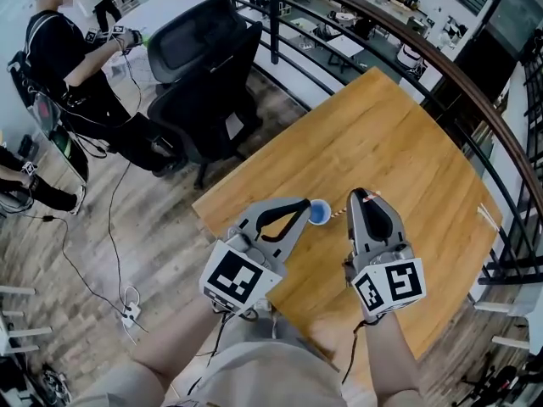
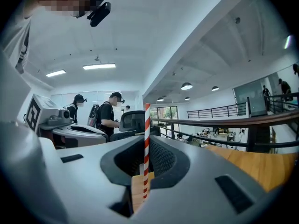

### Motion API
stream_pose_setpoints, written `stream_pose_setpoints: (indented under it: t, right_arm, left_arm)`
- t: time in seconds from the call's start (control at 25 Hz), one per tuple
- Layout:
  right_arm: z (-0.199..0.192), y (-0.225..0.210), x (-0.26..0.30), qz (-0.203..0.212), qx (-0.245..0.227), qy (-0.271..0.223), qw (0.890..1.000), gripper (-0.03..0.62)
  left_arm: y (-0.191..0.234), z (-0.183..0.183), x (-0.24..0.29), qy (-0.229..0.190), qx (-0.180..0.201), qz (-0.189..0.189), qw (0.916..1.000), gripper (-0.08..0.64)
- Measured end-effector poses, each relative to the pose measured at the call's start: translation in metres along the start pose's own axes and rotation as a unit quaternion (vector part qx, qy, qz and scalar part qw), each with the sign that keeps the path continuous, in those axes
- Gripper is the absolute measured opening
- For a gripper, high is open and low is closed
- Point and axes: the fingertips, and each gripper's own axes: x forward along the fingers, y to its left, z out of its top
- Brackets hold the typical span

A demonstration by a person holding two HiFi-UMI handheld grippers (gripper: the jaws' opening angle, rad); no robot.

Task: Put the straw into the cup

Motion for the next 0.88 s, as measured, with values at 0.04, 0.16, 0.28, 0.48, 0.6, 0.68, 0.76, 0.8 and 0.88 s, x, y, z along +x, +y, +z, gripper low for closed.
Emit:
stream_pose_setpoints:
  t: [0.04, 0.16, 0.28, 0.48, 0.6, 0.68, 0.76, 0.8, 0.88]
  right_arm:
    - [-0.006, -0.005, 0.005, -0.001, 0.002, 0.004, 1.0, 0.034]
    - [-0.024, -0.015, 0.022, -0.001, 0.006, 0.017, 1.0, 0.034]
    - [-0.046, -0.017, 0.037, 0.003, 0.009, 0.032, 0.999, 0.034]
    - [-0.081, -0.021, 0.051, 0.011, 0.002, 0.058, 0.998, 0.034]
    - [-0.106, -0.033, 0.066, 0.006, 0.013, 0.067, 0.998, 0.034]
    - [-0.126, -0.038, 0.072, 0.003, 0.021, 0.075, 0.997, 0.034]
    - [-0.146, -0.041, 0.075, -0.001, 0.029, 0.081, 0.996, 0.034]
    - [-0.155, -0.043, 0.076, -0.002, 0.03, 0.083, 0.996, 0.034]
    - [-0.173, -0.047, 0.077, -0.004, 0.033, 0.09, 0.995, 0.034]
  left_arm:
    - [0.002, -0.005, 0.006, 0.002, 0.002, -0.002, 1.0, 0.014]
    - [0.011, -0.024, 0.021, 0.014, 0.001, 0.002, 0.9999, 0.014]
    - [0.019, -0.049, 0.033, 0.032, -0.004, 0.002, 0.9995, 0.014]
    - [0.022, -0.092, 0.048, 0.062, -0.028, -0.005, 0.9977, 0.014]
    - [0.03, -0.119, 0.061, 0.075, -0.042, -0.006, 0.9963, 0.012]
    - [0.032, -0.137, 0.067, 0.084, -0.052, -0.009, 0.9951, 0.014]
    - [0.03, -0.155, 0.071, 0.096, -0.047, -0.011, 0.9942, 0.014]
    - [0.027, -0.162, 0.073, 0.1, -0.041, -0.012, 0.994, 0.014]
    - [0.022, -0.175, 0.078, 0.106, -0.034, -0.016, 0.9936, 0.014]
